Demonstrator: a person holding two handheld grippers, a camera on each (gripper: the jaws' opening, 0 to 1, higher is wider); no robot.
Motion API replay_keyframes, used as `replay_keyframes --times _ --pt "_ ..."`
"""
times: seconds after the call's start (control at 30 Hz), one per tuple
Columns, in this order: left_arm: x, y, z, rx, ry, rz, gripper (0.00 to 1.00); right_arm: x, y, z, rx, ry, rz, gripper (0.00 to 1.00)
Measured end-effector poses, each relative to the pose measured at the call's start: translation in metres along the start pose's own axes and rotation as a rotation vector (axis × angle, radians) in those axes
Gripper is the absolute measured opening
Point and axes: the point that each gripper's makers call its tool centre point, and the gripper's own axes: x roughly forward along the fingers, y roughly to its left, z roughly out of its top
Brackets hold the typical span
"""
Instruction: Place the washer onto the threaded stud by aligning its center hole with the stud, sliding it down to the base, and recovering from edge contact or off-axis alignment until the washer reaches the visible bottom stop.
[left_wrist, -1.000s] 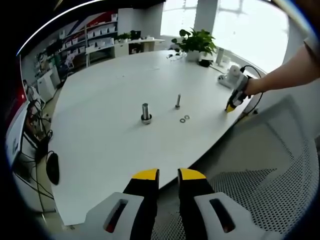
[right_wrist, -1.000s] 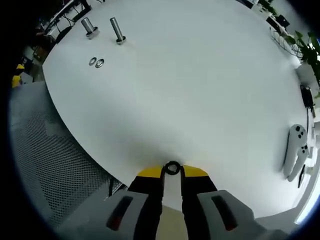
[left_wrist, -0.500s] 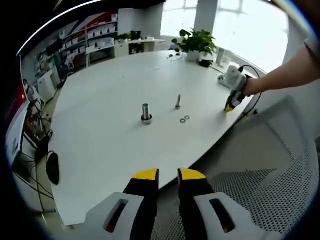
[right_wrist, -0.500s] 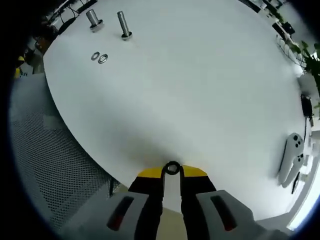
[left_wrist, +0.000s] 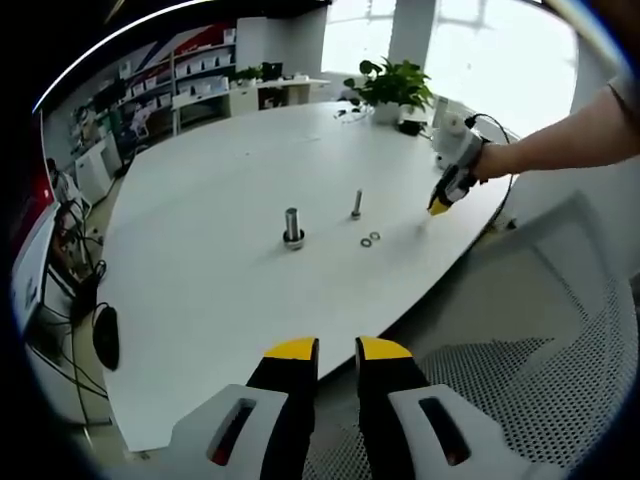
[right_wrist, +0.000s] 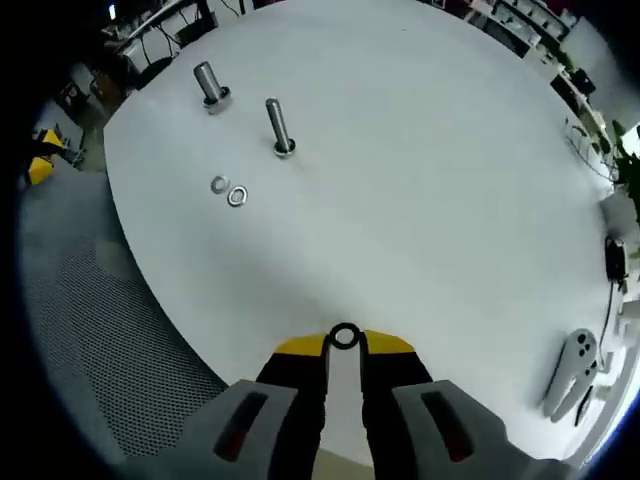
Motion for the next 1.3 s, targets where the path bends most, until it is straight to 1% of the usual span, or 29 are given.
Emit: replay_keyframes --times 0.13,0.2,0.37,0.63,0.73,0.9,1.03,1.3 --pt "0.000 0.000 0.000 -0.001 -0.003 0.001 0.12 -0.005 0.005 0.023 -0.013 -0.041 0.008 0.13" --pt "0.000 0.000 0.001 -0.002 -0.005 0.002 0.12 -0.008 0.008 0.041 -0.025 -0.075 0.012 0.13" --pt "0.000 0.001 0.002 -0.004 -0.011 0.005 0.12 -0.013 0.015 0.069 -0.043 -0.130 0.029 0.13" --pt "-0.001 0.002 0.003 -0.007 -0.018 0.009 0.12 -0.017 0.028 0.098 -0.079 -0.175 0.044 0.13" --pt "-0.001 0.002 0.003 -0.007 -0.019 0.010 0.12 -0.020 0.031 0.111 -0.103 -0.196 0.045 0.13" --pt "-0.001 0.003 0.003 -0.008 -0.020 0.012 0.12 -0.023 0.036 0.126 -0.129 -0.213 0.052 0.13" --pt "-0.001 0.003 0.003 -0.007 -0.019 0.012 0.12 -0.018 0.040 0.133 -0.163 -0.207 0.057 0.13" --pt "-0.001 0.003 0.003 -0.009 -0.019 0.014 0.12 -0.008 0.043 0.134 -0.201 -0.177 0.055 0.13"
